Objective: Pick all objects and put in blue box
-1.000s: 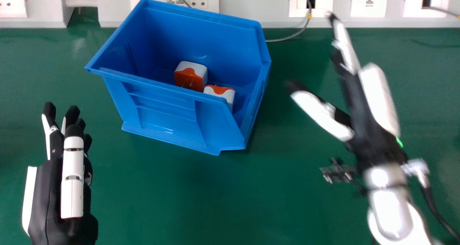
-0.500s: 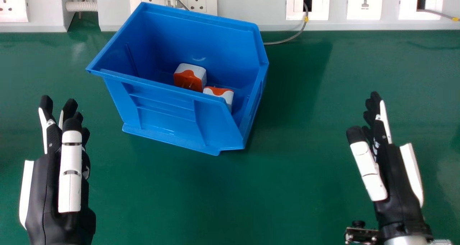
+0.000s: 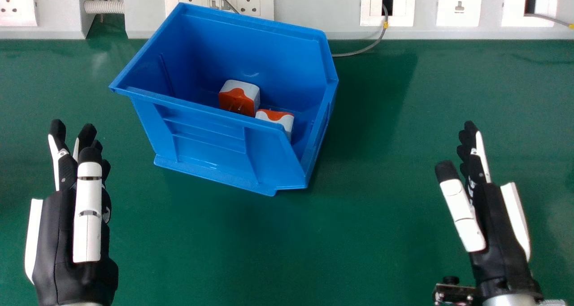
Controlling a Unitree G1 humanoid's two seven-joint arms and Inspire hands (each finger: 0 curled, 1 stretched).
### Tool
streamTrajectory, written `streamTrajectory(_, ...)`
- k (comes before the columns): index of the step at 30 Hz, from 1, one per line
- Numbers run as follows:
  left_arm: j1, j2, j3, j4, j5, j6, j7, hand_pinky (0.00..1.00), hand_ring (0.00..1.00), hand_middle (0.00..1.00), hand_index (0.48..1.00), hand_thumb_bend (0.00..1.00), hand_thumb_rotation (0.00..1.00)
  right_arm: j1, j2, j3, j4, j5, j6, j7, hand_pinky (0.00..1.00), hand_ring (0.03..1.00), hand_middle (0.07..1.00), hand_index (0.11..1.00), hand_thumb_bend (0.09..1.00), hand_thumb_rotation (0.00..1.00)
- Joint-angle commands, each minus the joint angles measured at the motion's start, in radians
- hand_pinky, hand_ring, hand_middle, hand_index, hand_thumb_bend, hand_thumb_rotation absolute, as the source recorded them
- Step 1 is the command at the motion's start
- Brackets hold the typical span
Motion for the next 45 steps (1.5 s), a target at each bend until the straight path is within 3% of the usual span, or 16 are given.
streamTrajectory(1,-0.015,0.013,0.008,0.001,0.014,-0.022,0.008,1.0,1.0,0.99,0.955,0.24,0.89,-0.026,0.004,-0.019,-0.004,0.011,-0.029,0.006,1.0,1.0,1.0,1.0,0.516,1.0)
streamTrajectory(5,-0.027,0.014,0.01,0.019,0.009,-0.03,0.006,1.0,1.0,0.99,0.954,0.24,0.9,-0.038,0.007,-0.033,0.002,0.016,-0.035,0.017,1.0,1.0,1.0,1.0,0.513,1.0)
streamTrajectory(9,-0.028,0.018,0.011,0.034,0.026,-0.044,0.01,1.0,1.0,0.99,0.955,0.23,0.92,-0.044,0.013,-0.042,0.001,0.02,-0.043,0.025,1.0,1.0,1.0,1.0,0.516,1.0)
streamTrajectory(12,-0.03,0.024,0.013,0.041,0.027,-0.048,0.009,1.0,1.0,0.99,0.957,0.23,0.93,-0.049,0.016,-0.044,0.007,0.011,-0.053,0.019,1.0,1.0,1.0,1.0,0.503,1.0)
streamTrajectory(21,-0.038,0.042,0.031,0.053,-0.014,-0.042,-0.011,1.0,1.0,0.99,0.957,0.22,0.95,-0.062,0.036,-0.043,0.038,-0.006,-0.074,0.006,1.0,1.0,1.0,1.0,0.477,1.0)
streamTrajectory(24,-0.039,0.044,0.037,0.062,-0.015,-0.044,-0.014,1.0,1.0,0.99,0.961,0.2,0.97,-0.068,0.041,-0.044,0.044,-0.014,-0.075,0.004,1.0,1.0,1.0,1.0,0.487,1.0)
streamTrajectory(25,-0.038,0.044,0.038,0.065,-0.011,-0.045,-0.013,1.0,1.0,0.99,0.961,0.2,0.97,-0.069,0.042,-0.044,0.045,-0.016,-0.074,0.004,1.0,1.0,1.0,1.0,0.487,1.0)
streamTrajectory(28,-0.029,0.048,0.035,0.073,0.033,-0.05,-0.004,1.0,1.0,1.0,0.968,0.18,0.98,-0.075,0.044,-0.047,0.049,-0.025,-0.07,0.0,1.0,1.0,1.0,1.0,0.498,1.0)
streamTrajectory(29,-0.024,0.048,0.033,0.074,0.041,-0.051,-0.003,1.0,1.0,1.0,0.971,0.17,0.97,-0.076,0.044,-0.047,0.05,-0.027,-0.069,-0.001,1.0,1.0,1.0,1.0,0.5,1.0)
streamTrajectory(31,-0.018,0.043,0.031,0.077,0.043,-0.059,-0.007,1.0,1.0,1.0,0.975,0.18,0.97,-0.075,0.044,-0.049,0.048,-0.027,-0.066,-0.001,1.0,1.0,1.0,1.0,0.499,1.0)
streamTrajectory(33,-0.008,0.042,0.029,0.078,0.076,-0.073,0.005,1.0,1.0,1.0,0.984,0.2,0.93,-0.072,0.045,-0.05,0.046,-0.026,-0.064,0.001,1.0,1.0,1.0,1.0,0.497,1.0)
streamTrajectory(35,0.0,0.04,0.027,0.077,0.1,-0.082,0.016,1.0,1.0,1.0,0.99,0.19,0.91,-0.068,0.044,-0.051,0.045,-0.024,-0.066,0.004,1.0,1.0,1.0,1.0,0.506,1.0)
streamTrajectory(38,0.016,0.031,0.023,0.078,0.096,-0.091,0.018,1.0,1.0,1.0,0.995,0.18,0.89,-0.063,0.041,-0.053,0.047,-0.019,-0.069,0.01,1.0,1.0,1.0,1.0,0.518,1.0)
streamTrajectory(40,0.026,0.03,0.019,0.082,0.109,-0.104,0.025,1.0,1.0,1.0,0.996,0.16,0.88,-0.059,0.038,-0.056,0.052,-0.016,-0.075,0.012,1.0,1.0,1.0,1.0,0.521,1.0)
streamTrajectory(43,0.043,0.032,0.014,0.081,0.172,-0.116,0.054,1.0,1.0,1.0,0.998,0.15,0.85,-0.053,0.035,-0.061,0.057,-0.014,-0.084,0.015,1.0,1.0,1.0,1.0,0.522,1.0)
streamTrajectory(45,0.047,0.034,0.011,0.075,0.199,-0.113,0.068,1.0,1.0,1.0,0.999,0.19,0.86,-0.051,0.035,-0.065,0.063,-0.01,-0.09,0.018,1.0,1.0,1.0,1.0,0.527,1.0)
